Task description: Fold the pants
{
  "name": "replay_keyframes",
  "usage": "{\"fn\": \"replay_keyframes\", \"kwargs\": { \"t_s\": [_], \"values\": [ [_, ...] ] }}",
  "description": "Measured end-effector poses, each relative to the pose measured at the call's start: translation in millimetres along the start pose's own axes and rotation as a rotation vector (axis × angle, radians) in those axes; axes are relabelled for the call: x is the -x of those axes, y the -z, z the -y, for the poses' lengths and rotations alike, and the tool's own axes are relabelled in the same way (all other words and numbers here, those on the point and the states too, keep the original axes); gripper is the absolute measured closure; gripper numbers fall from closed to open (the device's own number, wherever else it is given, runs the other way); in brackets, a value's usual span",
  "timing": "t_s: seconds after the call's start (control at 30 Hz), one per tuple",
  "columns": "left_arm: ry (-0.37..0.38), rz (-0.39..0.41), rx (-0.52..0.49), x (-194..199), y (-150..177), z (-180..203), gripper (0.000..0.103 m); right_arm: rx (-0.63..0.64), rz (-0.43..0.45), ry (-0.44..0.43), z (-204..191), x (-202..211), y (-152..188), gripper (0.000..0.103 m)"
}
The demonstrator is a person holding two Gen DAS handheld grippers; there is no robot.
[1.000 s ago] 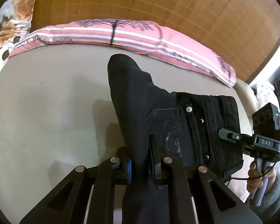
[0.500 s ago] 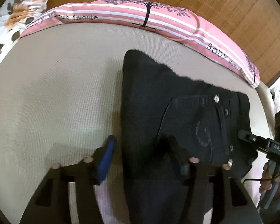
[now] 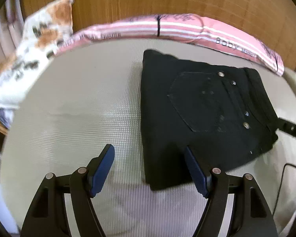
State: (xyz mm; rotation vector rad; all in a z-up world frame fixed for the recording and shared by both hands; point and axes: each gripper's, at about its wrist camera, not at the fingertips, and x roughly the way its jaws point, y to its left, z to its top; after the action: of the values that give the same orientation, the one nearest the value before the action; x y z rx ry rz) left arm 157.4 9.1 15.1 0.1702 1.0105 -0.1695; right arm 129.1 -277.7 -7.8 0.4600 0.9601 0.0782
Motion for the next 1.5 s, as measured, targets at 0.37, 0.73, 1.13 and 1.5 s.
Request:
{"fn": "replay_keyframes", "kwargs": {
  "t_s": [0.37, 0.73, 1.13, 1.5],
  "values": [
    [-0.017, 0.063, 0.045, 60, 33, 25, 0.028, 0.140, 0.149, 0.092, -49, 55, 43, 0.023],
    [-0.050, 0.095, 0.059, 86, 61, 39, 0.026, 0.240, 0.247, 0.186, -78, 80, 74, 0.006],
    [-0.060, 0.084, 0.056, 86, 74, 50, 0.026, 0.215, 0.240, 0.182, -74, 84, 85, 0.005],
    [-0.094, 0.094, 0.064, 88, 80, 49, 0.026, 0.235, 0.226, 0.167, -77, 81, 89, 0.005]
  ]
}}
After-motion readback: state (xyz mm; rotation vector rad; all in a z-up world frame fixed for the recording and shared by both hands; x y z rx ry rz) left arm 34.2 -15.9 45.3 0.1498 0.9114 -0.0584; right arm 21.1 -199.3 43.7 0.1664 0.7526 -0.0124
